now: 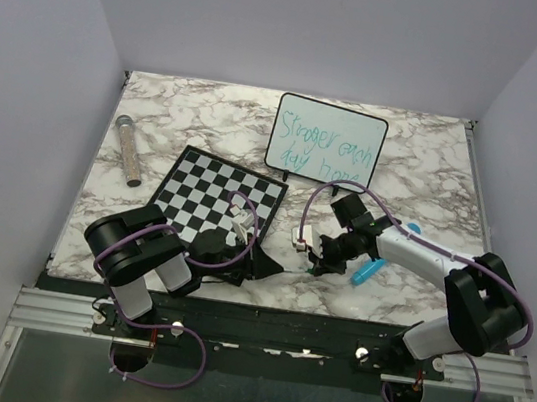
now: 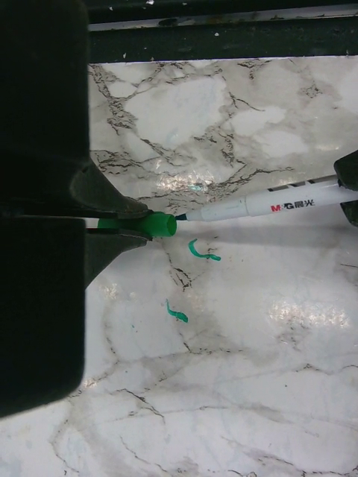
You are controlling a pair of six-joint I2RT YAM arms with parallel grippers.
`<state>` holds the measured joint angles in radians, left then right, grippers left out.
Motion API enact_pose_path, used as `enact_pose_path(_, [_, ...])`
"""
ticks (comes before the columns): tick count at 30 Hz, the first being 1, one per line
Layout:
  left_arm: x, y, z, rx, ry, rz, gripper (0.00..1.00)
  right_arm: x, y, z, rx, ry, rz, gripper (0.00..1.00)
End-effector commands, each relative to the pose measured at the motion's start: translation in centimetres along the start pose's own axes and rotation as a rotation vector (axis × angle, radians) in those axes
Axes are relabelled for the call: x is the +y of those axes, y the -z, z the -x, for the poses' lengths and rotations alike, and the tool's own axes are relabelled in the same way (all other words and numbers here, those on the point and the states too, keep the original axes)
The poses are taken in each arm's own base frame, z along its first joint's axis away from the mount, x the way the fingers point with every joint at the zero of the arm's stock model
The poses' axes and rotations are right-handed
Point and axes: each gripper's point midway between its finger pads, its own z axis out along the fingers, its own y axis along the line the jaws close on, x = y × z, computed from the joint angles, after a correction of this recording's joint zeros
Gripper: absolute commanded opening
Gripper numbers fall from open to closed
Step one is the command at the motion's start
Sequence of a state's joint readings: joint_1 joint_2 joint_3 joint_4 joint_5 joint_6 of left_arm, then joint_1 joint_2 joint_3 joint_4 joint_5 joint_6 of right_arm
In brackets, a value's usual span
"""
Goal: Write a sentence on the whiteboard
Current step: Insert the pen cap into the whiteboard marker.
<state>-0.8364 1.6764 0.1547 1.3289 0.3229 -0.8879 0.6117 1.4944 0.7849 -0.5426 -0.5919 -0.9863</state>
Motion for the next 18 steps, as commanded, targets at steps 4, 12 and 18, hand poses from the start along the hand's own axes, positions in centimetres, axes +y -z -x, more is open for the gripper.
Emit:
enact_pose_path(4, [-6.34,0.7,5.16,-0.226,-0.116,-0.251,0.0,-0.93,0.14,0.37,0.007,0.0,-0.024,0.01])
enact_pose_path(12, [-6.5,0.58,5.29,-0.227,-0.117,-0.257,0.0,-0.43,-0.05,0.81,-0.022,0.005,0.005,0.01])
enact_pose_path(18, [-6.45,0.47,5.22,-0.224,-0.116,-0.256,0.0,-0.06,-0.02,1.17,-0.041,0.011,0.023,0.01])
